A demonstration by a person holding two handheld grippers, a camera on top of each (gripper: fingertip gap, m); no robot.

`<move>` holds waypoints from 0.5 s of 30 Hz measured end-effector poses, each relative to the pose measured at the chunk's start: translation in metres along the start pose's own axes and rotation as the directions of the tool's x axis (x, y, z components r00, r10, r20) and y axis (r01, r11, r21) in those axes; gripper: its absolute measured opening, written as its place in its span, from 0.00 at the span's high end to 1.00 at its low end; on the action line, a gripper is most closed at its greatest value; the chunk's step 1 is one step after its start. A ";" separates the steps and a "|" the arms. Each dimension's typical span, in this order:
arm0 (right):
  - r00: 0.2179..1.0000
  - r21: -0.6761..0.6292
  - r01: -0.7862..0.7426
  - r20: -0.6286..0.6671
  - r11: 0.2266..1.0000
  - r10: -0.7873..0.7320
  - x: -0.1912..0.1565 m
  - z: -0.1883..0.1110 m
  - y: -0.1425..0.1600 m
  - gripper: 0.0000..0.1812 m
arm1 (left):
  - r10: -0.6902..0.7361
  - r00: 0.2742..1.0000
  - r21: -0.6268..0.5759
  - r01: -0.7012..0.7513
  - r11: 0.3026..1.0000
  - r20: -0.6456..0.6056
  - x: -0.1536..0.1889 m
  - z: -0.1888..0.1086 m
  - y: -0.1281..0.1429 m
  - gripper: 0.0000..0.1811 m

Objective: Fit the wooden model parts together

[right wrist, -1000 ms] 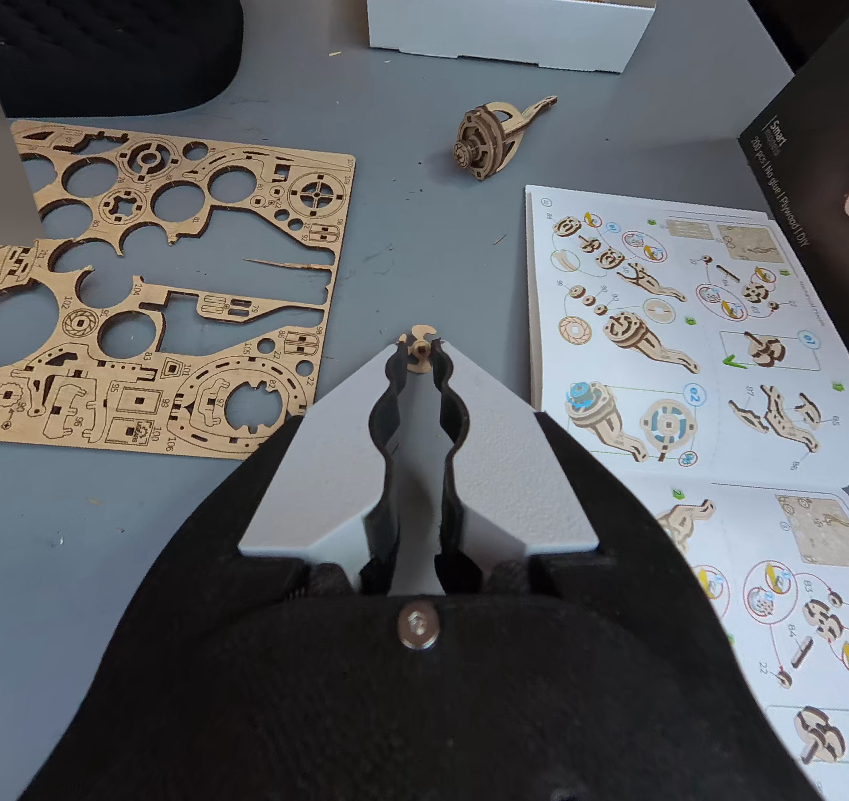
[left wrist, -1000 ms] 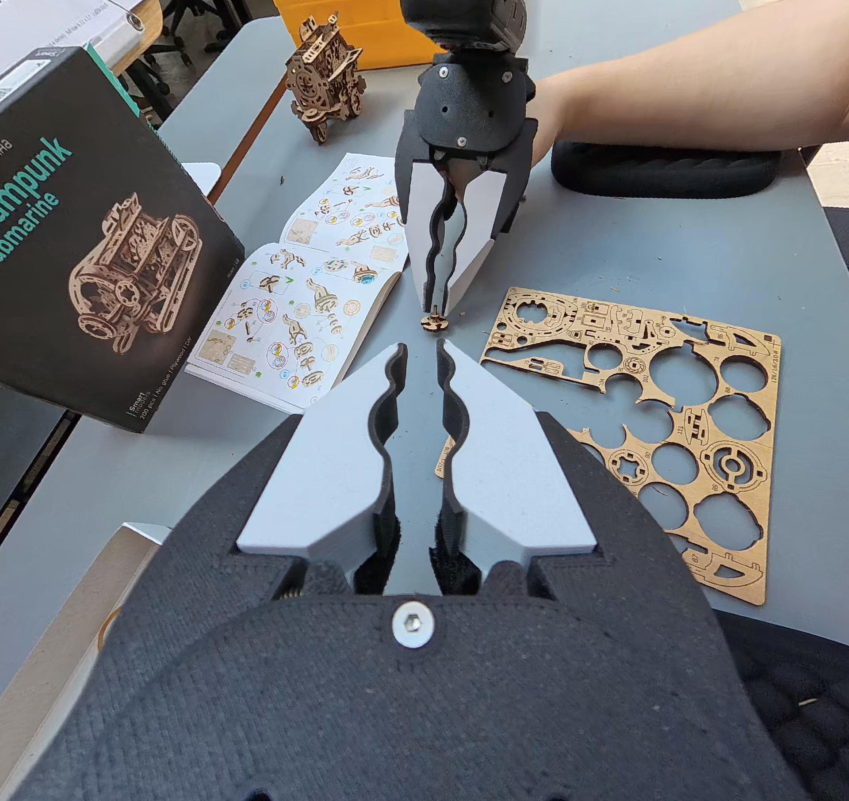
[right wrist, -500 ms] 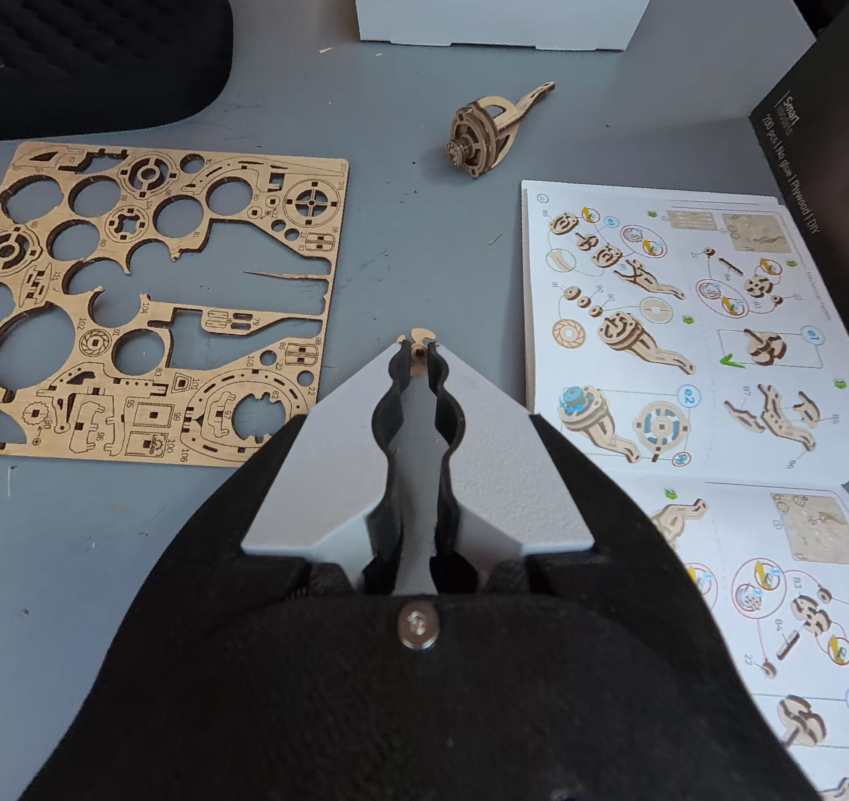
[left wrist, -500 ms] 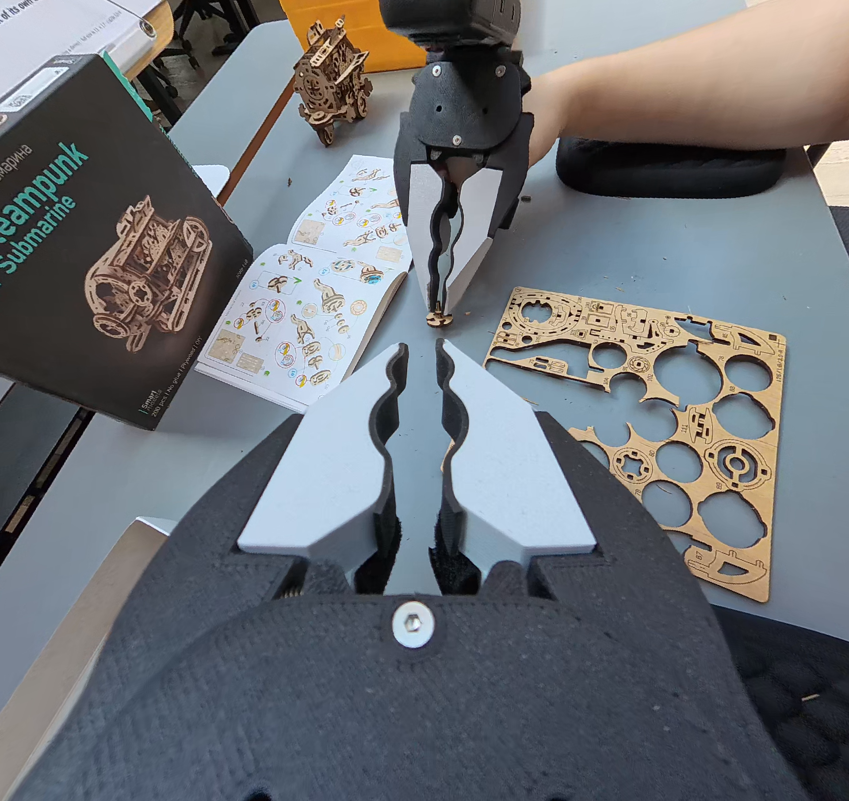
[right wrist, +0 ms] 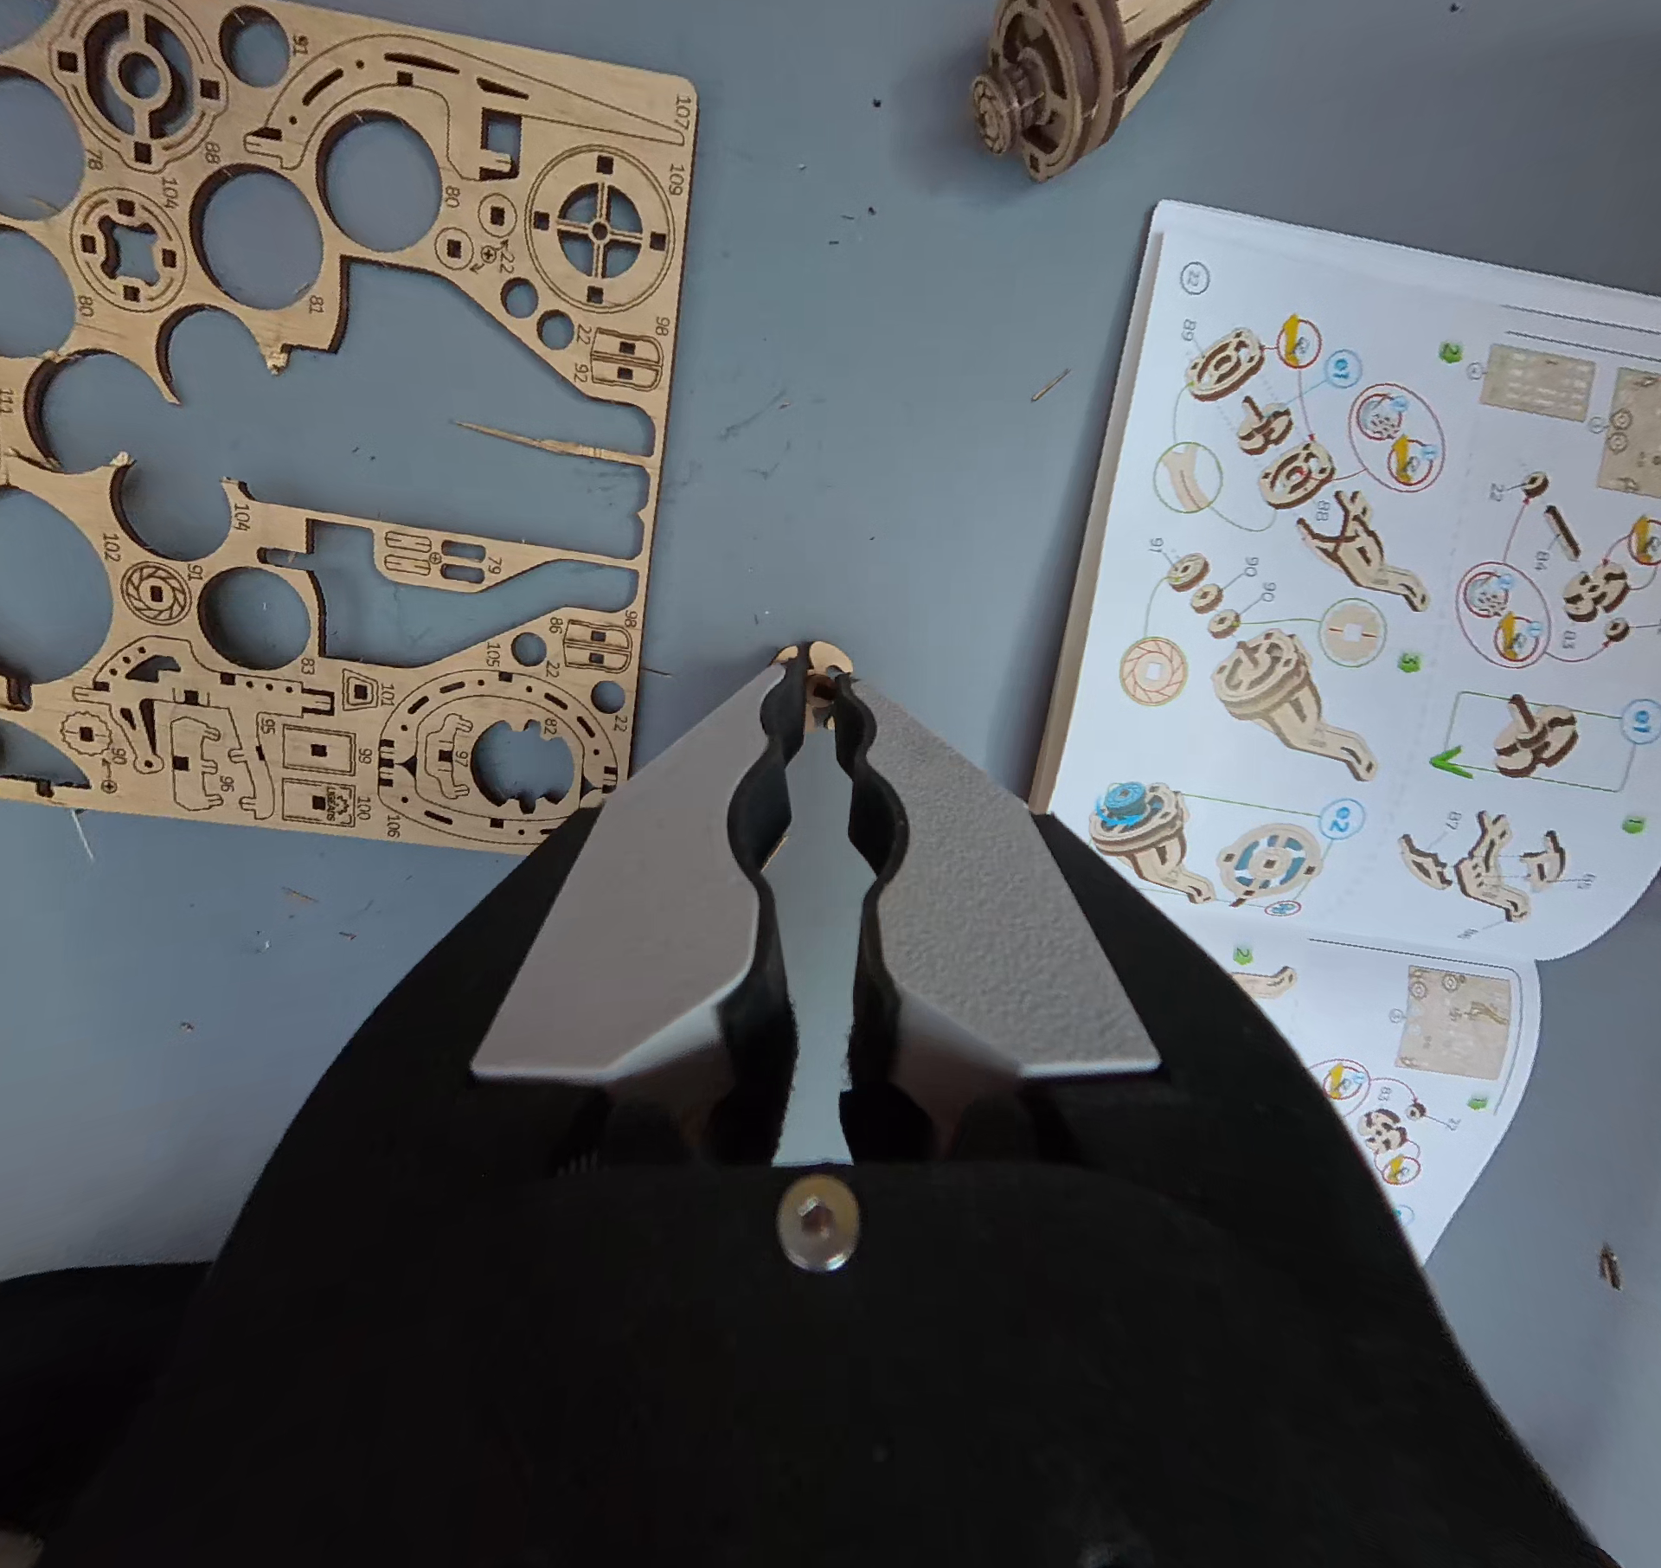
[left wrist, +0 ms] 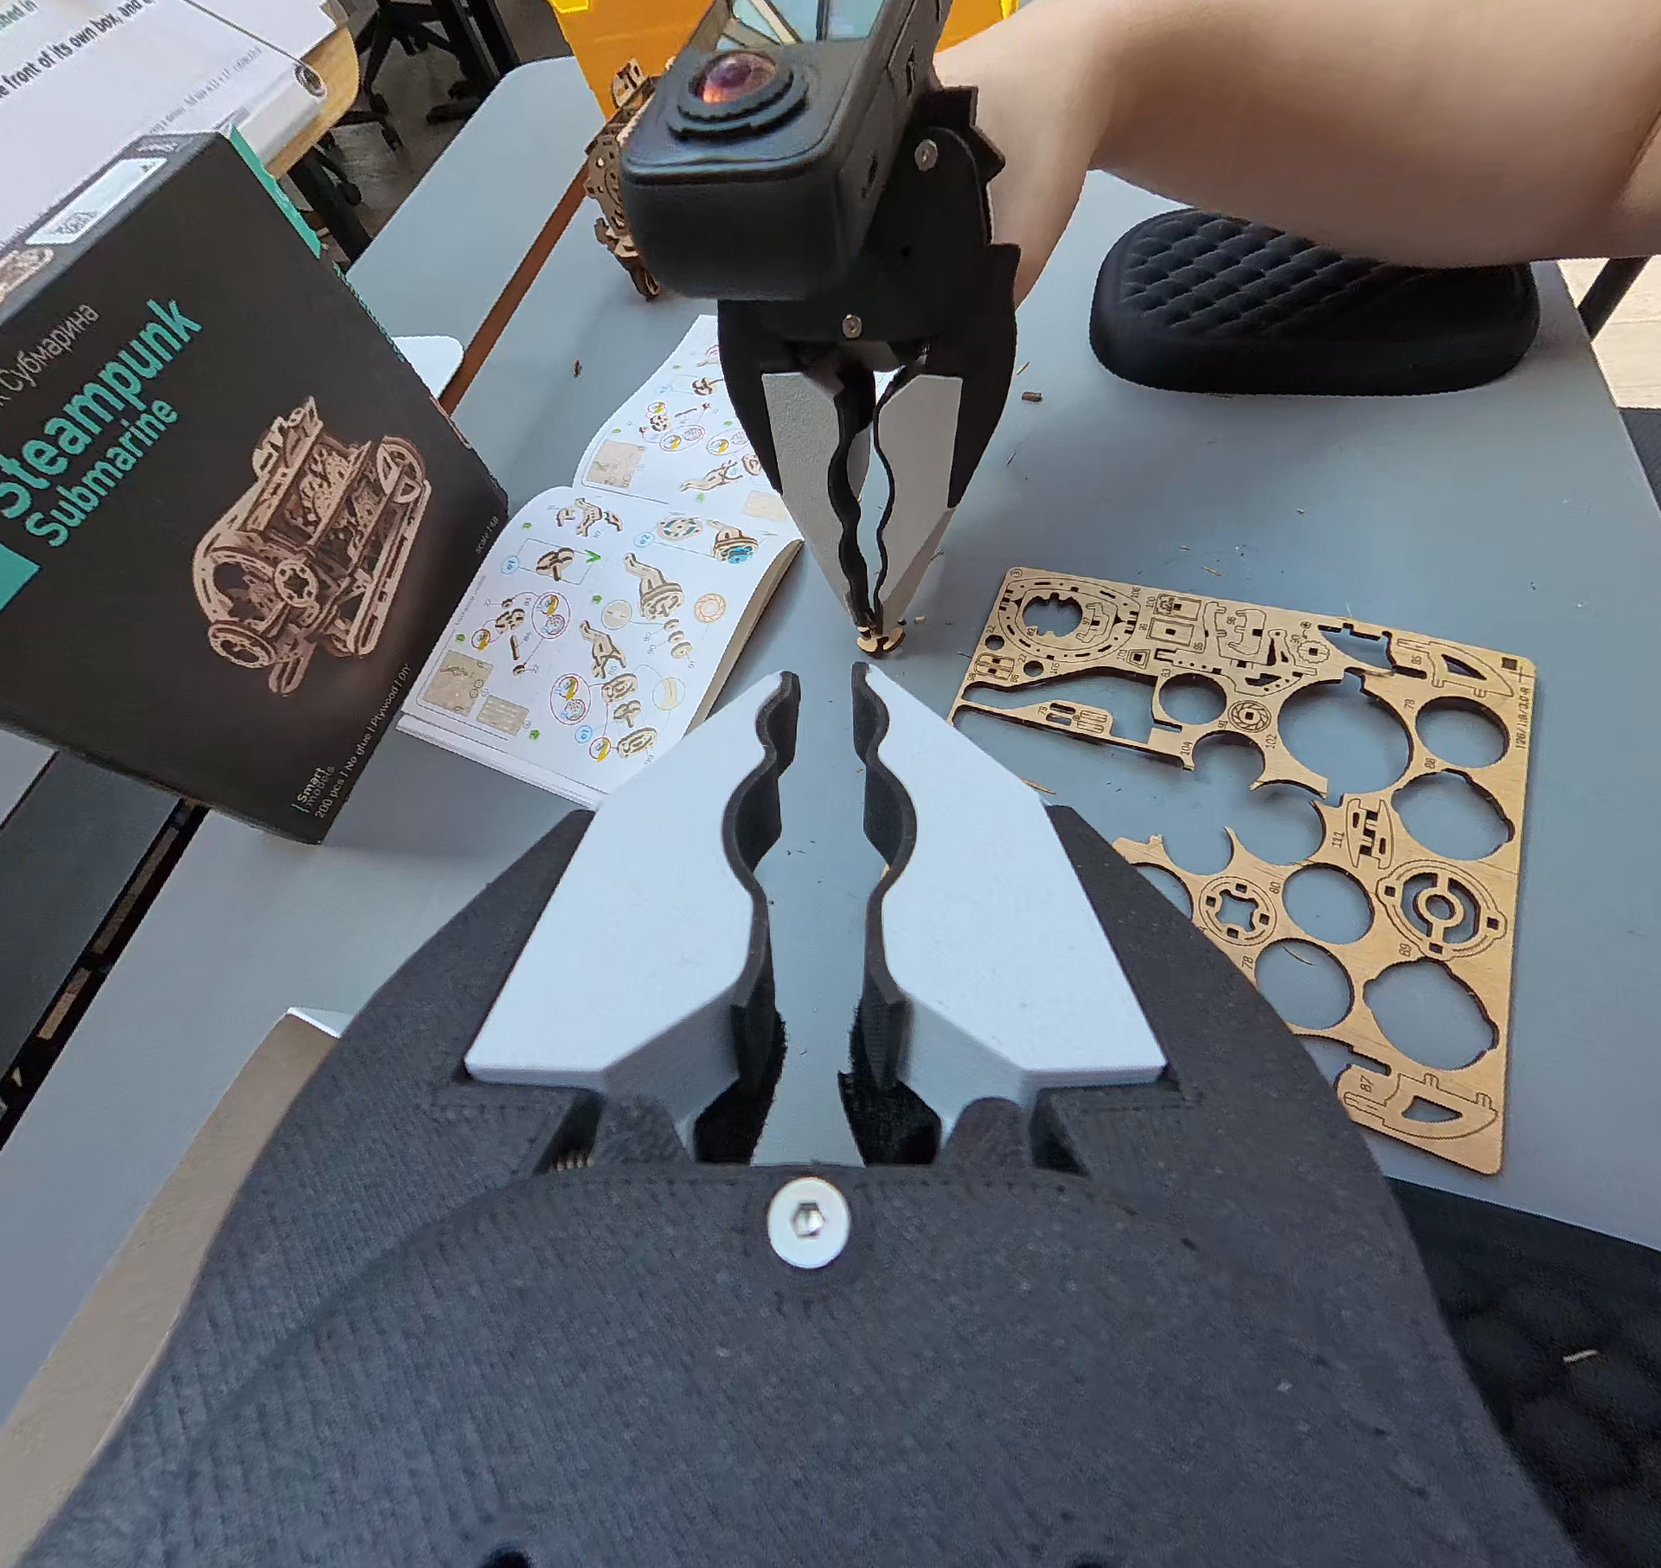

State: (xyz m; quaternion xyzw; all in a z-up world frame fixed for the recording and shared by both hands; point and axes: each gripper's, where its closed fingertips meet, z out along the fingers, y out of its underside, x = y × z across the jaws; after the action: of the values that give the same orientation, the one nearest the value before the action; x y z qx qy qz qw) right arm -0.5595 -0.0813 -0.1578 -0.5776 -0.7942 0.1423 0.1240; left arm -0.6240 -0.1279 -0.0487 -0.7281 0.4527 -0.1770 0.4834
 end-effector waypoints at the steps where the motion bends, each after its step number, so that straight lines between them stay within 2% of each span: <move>1: 1.000 0.001 0.005 -0.003 1.000 -0.005 0.000 0.000 0.000 0.97 | 0.003 1.000 0.001 -0.003 1.000 0.001 0.000 0.000 0.000 0.94; 8: 0.999 0.066 0.024 -0.044 0.998 -0.021 -0.001 -0.001 0.001 0.97 | 0.008 1.000 0.006 -0.008 1.000 0.003 0.001 -0.002 -0.003 0.94; 15: 0.980 0.186 0.113 -0.180 0.976 -0.079 -0.003 -0.003 0.003 0.97 | 0.011 1.000 0.009 -0.011 1.000 0.000 0.003 -0.002 -0.004 0.94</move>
State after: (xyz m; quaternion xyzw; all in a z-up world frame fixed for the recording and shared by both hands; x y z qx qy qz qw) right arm -0.5548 -0.0825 -0.1564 -0.5335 -0.7898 0.1630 0.2548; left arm -0.6217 -0.1305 -0.0447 -0.7234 0.4559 -0.1763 0.4876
